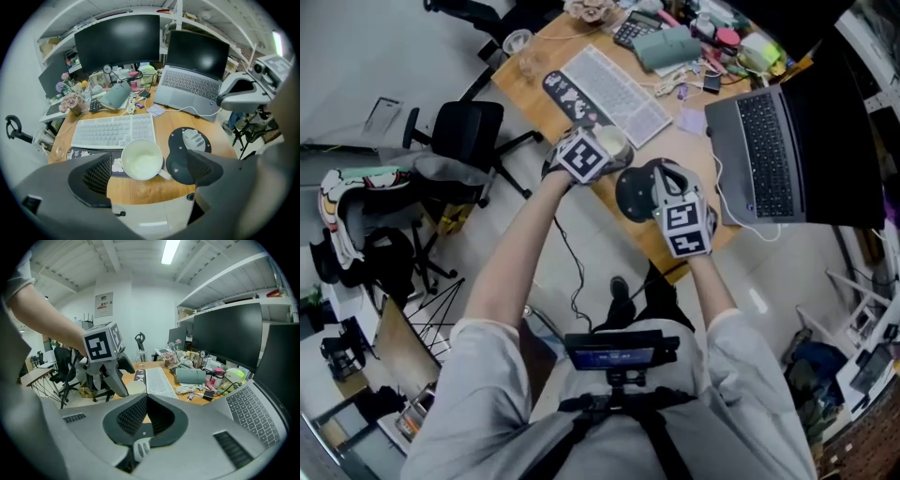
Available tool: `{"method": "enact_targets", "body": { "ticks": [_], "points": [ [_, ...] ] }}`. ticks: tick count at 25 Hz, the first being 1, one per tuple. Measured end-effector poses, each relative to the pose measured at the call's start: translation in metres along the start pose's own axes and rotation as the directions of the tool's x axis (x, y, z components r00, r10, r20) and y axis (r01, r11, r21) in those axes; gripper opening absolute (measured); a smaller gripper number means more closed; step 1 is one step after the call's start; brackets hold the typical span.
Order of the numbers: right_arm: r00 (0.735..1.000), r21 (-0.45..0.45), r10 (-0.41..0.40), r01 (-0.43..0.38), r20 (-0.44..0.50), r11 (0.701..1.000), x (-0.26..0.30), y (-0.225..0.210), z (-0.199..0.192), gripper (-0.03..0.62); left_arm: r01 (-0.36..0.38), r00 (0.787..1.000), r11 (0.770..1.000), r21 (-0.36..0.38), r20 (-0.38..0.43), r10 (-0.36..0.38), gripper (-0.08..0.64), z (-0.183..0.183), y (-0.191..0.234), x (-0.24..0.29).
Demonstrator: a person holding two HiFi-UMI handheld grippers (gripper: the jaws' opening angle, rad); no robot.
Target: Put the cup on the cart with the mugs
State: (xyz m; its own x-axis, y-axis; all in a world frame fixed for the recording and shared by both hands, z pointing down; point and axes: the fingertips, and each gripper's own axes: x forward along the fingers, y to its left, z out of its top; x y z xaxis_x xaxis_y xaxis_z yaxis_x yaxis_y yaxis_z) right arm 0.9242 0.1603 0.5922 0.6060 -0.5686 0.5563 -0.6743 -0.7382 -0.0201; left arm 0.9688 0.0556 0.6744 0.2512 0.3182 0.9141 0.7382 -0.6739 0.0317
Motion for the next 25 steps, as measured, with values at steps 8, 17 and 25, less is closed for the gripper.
{"method": "enact_targets", "body": {
  "ticks": [8,17,25],
  "points": [
    [1.0,0.012,0.013,-0.012,-0.016,1.0,0.016,-0.011,-0.007,0.002,0.097,0.994,0.995,0.031,-0.044,-0.096,0.497,0.006,0.01,0.039],
    [0.999,0.034,-0.006,0.007,-0.033,0.999,0.02,-0.023,-0.013,0.002,0.117,0.988,0.992,0.039,-0.11,-0.112,0.497,-0.002,0.007,0.072],
    [0.999,0.026,-0.005,0.005,-0.031,1.0,0.019,-0.025,-0.016,0.002,-0.018,0.963,1.0,0.023,-0.267,0.023,0.446,-0.028,0.033,0.065]
  ]
}}
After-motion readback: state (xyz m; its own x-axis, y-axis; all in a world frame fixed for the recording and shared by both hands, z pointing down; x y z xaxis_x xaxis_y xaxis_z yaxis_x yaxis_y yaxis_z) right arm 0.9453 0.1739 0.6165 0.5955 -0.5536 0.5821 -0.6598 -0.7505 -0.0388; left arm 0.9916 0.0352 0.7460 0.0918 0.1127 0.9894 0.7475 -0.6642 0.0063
